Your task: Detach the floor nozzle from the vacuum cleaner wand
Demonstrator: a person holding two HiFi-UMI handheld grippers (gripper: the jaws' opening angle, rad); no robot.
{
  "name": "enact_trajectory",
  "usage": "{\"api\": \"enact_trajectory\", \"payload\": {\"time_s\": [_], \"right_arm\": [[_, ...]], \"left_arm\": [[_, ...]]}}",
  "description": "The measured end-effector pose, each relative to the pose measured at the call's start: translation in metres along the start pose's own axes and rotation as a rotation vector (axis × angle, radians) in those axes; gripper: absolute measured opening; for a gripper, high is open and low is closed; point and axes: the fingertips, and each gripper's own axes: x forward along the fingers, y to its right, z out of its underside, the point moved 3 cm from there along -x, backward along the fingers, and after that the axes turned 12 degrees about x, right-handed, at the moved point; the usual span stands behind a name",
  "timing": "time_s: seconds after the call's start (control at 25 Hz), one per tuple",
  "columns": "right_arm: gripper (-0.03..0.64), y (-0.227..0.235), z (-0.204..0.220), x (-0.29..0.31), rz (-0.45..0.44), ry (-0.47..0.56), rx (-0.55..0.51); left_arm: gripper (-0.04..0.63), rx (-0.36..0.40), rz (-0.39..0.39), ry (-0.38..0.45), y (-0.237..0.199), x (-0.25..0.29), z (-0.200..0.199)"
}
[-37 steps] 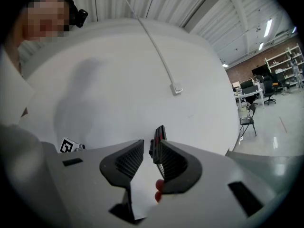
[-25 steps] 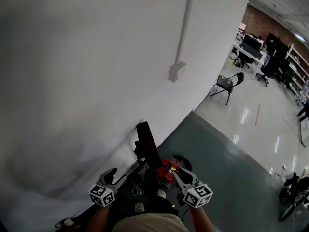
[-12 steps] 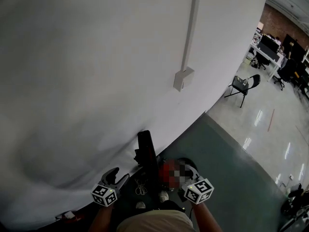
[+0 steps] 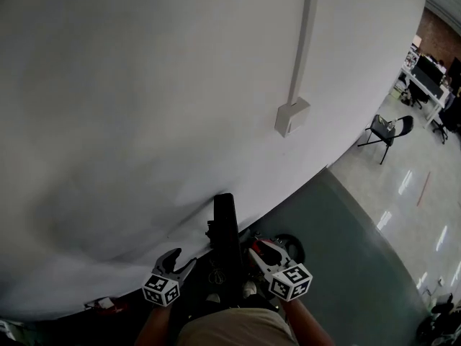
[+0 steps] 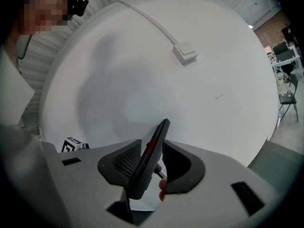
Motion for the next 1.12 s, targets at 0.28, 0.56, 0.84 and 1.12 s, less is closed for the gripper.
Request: {"api": "enact_trajectory", "payload": {"time_s": [0.28, 0.56, 0.84, 1.12], "right_arm": [[0.228, 0.013, 0.014, 0.038, -0.090, -0.119, 0.066], [0.270, 0.016, 0.034, 0.078, -0.141, -0.280, 0.157], [0.275, 0.014, 0.045, 0.105, -0.132, -0.396, 0.246], [0.275, 0.018, 0.058, 0.118, -0.103, -0.494, 0.246]], "left_arm": [[0.268, -0.034, -0.067, -0.014, 0.003, 0.008, 0.012], [0.268, -0.079, -0.035, -0.026, 0.000, 0.040, 0.041], [0.268, 0.050, 0.100, -0.081, -0.004, 0.106, 0.069], [0.269, 0.193, 0.192, -0.166, 0.003, 0.167, 0.100]]}}
